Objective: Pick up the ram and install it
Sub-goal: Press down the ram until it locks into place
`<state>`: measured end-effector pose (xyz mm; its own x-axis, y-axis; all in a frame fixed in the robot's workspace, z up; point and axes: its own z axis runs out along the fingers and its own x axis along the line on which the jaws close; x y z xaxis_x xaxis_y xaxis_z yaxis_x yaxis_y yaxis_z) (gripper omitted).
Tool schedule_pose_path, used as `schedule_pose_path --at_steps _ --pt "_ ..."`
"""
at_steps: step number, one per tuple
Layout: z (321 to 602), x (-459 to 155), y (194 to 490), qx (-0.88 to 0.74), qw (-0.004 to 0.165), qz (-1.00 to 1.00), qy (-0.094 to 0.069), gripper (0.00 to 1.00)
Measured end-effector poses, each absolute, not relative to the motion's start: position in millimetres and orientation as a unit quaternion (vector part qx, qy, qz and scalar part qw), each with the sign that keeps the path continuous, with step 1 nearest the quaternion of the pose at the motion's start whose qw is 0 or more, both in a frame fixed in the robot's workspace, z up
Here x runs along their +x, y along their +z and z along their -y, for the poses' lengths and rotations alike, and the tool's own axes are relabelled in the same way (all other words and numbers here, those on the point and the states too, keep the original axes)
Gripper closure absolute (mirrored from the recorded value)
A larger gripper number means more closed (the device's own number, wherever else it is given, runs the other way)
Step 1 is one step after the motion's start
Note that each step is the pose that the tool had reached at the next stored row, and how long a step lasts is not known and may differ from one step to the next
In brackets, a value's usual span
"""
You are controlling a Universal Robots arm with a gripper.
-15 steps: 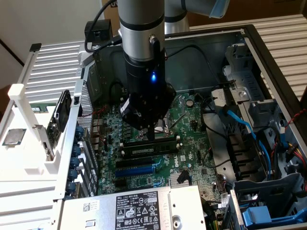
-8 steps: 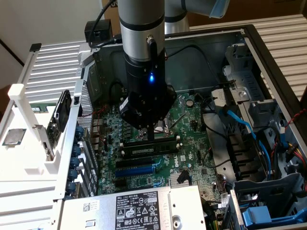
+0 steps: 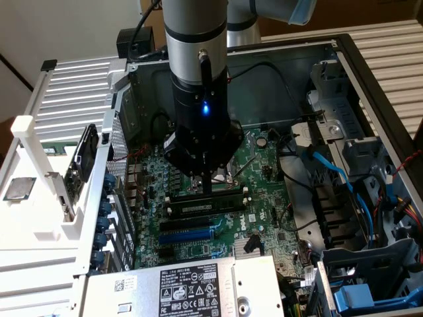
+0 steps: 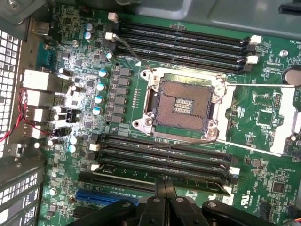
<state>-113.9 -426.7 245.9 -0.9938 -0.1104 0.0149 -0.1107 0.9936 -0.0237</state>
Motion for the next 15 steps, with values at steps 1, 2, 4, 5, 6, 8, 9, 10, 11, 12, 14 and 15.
schedule_pose_path --at_steps 1,2,4,5,6,8,9,10,11,12,14,15 --pt "426.7 -113.8 245.8 0.048 0.007 0.999 0.012 0.9" --pt "426.7 -113.8 245.8 0.041 0.007 0.999 0.012 0.9" --pt "426.8 -113.8 245.8 0.026 0.007 1.0 0.012 0.9" --pt "426.8 -113.8 245.7 0.019 0.007 1.0 0.012 0.9" --pt "426.8 -113.8 245.7 0.011 0.007 1.0 0.012 0.9" --pt "426.8 -113.9 245.7 -0.003 0.008 1.0 0.012 0.9" --pt "426.7 -113.8 245.7 -0.008 0.008 1.0 0.012 0.9" --pt "426.7 -113.8 245.7 -0.009 0.008 1.0 0.012 0.9" --pt "426.7 -113.8 245.7 -0.009 0.008 1.0 0.012 0.9" --pt "426.7 -113.8 245.6 -0.009 0.008 1.0 0.012 0.9" --pt "426.7 -113.8 245.7 -0.009 0.008 1.0 0.012 0.9" --pt "426.8 -113.8 245.7 -0.009 0.008 1.0 0.012 0.9"
